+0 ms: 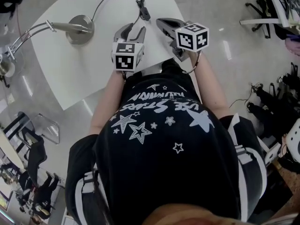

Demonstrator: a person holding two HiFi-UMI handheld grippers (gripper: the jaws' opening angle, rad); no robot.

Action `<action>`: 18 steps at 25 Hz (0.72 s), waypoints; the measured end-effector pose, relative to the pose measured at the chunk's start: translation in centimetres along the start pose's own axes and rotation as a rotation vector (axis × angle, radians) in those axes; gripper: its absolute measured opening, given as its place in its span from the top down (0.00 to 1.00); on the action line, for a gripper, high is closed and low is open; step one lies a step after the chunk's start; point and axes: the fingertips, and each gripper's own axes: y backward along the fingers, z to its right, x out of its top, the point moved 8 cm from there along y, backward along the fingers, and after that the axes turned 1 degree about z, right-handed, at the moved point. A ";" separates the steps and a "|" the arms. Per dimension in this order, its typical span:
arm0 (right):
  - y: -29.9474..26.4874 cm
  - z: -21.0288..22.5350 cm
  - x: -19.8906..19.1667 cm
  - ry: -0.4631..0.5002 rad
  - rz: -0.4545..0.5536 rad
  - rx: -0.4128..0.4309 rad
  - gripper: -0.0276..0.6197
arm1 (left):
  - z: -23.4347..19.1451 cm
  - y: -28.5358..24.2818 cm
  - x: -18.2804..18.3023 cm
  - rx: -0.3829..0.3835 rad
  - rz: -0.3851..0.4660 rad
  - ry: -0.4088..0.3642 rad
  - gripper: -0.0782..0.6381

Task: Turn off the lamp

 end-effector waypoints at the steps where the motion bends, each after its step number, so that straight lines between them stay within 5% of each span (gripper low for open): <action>1: 0.3 -0.4 -0.2 -0.011 0.019 -0.016 0.95 | -0.1 0.5 0.0 -0.023 0.006 -0.011 0.64; 14: 5.1 -8.0 -5.4 -0.105 0.191 -0.189 0.95 | -0.2 6.0 0.3 -0.276 0.046 -0.067 0.65; 18: 7.4 -8.4 -6.6 -0.131 0.226 -0.223 0.95 | 0.8 6.0 0.5 -0.291 0.052 -0.090 0.72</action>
